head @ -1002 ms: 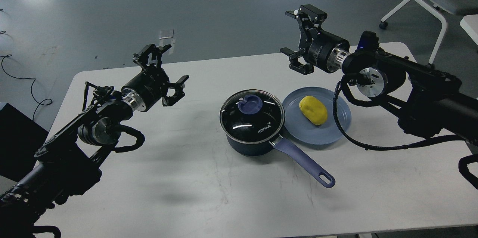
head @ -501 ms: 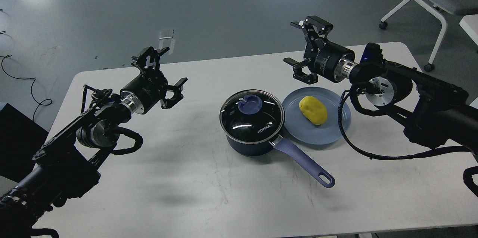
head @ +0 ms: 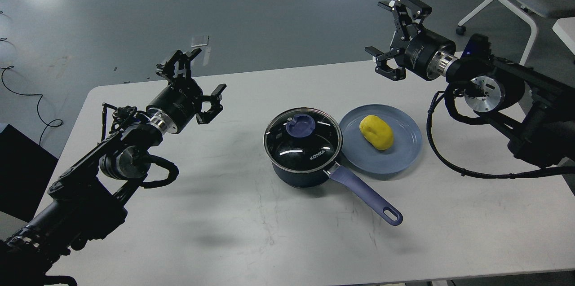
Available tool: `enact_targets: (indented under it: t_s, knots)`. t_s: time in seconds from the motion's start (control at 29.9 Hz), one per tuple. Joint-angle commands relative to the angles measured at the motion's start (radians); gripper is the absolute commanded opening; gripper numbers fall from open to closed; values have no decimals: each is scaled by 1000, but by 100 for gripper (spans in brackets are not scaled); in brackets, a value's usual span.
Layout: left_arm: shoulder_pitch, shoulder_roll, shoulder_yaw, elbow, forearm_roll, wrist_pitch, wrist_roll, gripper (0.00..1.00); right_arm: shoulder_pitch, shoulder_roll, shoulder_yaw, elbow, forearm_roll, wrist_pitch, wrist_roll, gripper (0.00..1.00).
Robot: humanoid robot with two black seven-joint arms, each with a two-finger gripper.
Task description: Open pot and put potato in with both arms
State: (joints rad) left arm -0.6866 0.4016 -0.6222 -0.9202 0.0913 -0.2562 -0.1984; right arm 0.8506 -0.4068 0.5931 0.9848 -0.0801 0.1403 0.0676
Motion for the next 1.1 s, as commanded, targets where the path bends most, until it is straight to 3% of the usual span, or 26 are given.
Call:
enact_targets:
  t_s: [0.0, 0.23, 0.33, 0.37, 0.43, 0.77, 0.9, 1.07]
  knots:
    - [-2, -1, 9, -2, 2, 15, 1, 100, 2, -1, 1, 0, -1, -2, 1, 100]
    - [-16, 2, 13, -3, 45, 48, 20, 100, 22, -38, 2, 2, 0, -2, 1, 100]
    - [-24, -1, 13, -3, 47, 84, 53, 100, 25, -41, 1, 2, -1, -2, 1, 100]
    - [-25, -1, 13, -3, 47, 112, 82, 100, 27, -41, -1, 2, -1, -2, 1, 100]
    - [-31, -1, 13, -3, 47, 133, 93, 100, 39, -41, -2, 0, -1, -2, 1, 100]
    - [-54, -3, -7, -11, 38, 124, 80, 100, 50, -40, -9, -3, -1, -2, 1, 100]
    - [-56, -12, -17, -14, 36, 105, 31, 100, 41, -41, -18, -3, -1, -1, 0, 100]
    - [-59, -15, -37, -14, 36, 74, 10, 100, 38, -41, -12, -3, 0, 1, 0, 100]
